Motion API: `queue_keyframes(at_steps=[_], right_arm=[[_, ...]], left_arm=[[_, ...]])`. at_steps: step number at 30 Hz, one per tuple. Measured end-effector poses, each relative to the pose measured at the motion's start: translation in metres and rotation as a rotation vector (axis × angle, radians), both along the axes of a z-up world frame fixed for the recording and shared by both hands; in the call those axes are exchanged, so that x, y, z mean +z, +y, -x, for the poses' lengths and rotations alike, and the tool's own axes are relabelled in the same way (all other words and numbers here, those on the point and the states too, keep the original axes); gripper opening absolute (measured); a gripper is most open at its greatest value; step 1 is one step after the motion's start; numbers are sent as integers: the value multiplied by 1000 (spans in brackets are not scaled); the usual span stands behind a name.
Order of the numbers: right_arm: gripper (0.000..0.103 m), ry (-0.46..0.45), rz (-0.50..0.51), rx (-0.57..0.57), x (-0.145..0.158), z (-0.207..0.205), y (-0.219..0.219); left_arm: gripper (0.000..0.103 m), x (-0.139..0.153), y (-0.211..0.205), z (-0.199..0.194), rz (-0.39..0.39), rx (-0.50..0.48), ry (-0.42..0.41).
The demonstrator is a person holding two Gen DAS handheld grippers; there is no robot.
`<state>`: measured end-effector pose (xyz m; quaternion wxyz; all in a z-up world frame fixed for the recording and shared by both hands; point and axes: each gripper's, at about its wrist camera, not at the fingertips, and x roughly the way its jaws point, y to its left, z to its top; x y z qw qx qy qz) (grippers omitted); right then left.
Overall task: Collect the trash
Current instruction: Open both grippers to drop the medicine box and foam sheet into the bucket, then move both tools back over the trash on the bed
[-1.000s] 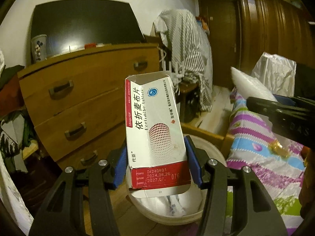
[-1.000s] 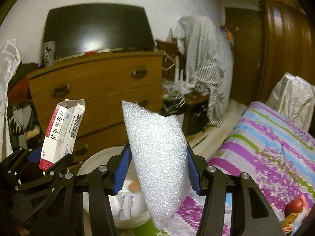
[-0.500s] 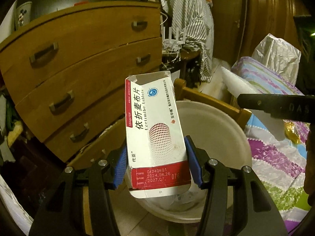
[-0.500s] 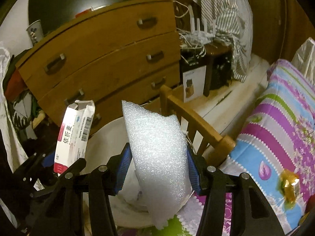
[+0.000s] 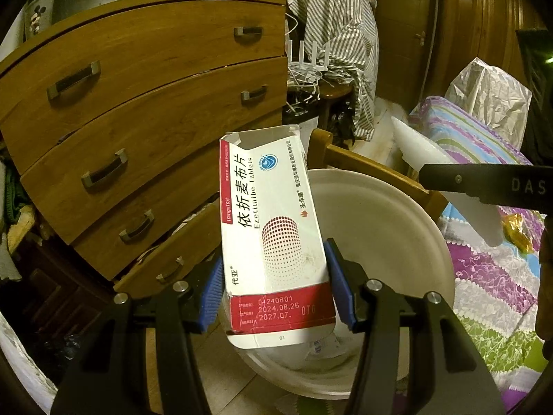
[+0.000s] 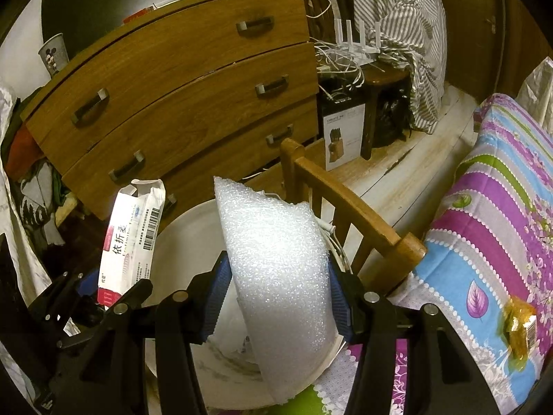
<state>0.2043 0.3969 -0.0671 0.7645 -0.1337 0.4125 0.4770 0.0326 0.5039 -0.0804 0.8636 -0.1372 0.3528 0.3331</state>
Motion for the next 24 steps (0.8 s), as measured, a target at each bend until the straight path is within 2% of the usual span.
queue_keyframes(at_steps=[3,4,5,6,7,18,24], right_arm=[[56,4,-2,3,1,0,-1],[59,3,-2,4,0,0,-1],[67,2,-5,-3,1,-1,-3],[70,2,-19,-13,3,-3,-6],[71,1,-24,-19,4,-4,-7],[71,11,-68,-56,13,-15,-36],[71,-14,-121,-84,28,-4,-84]], left_arm=[[54,0,0,0,-7,3,4],[57,0,0,-1,-13,7,10],[61,0,-1,0,-19,11,15],[72,0,-1,1,-27,19,16],[76,1,-2,2,-33,24,15],[76,1,-4,7,-31,31,15],[76,9,-26,6,-41,0,3]])
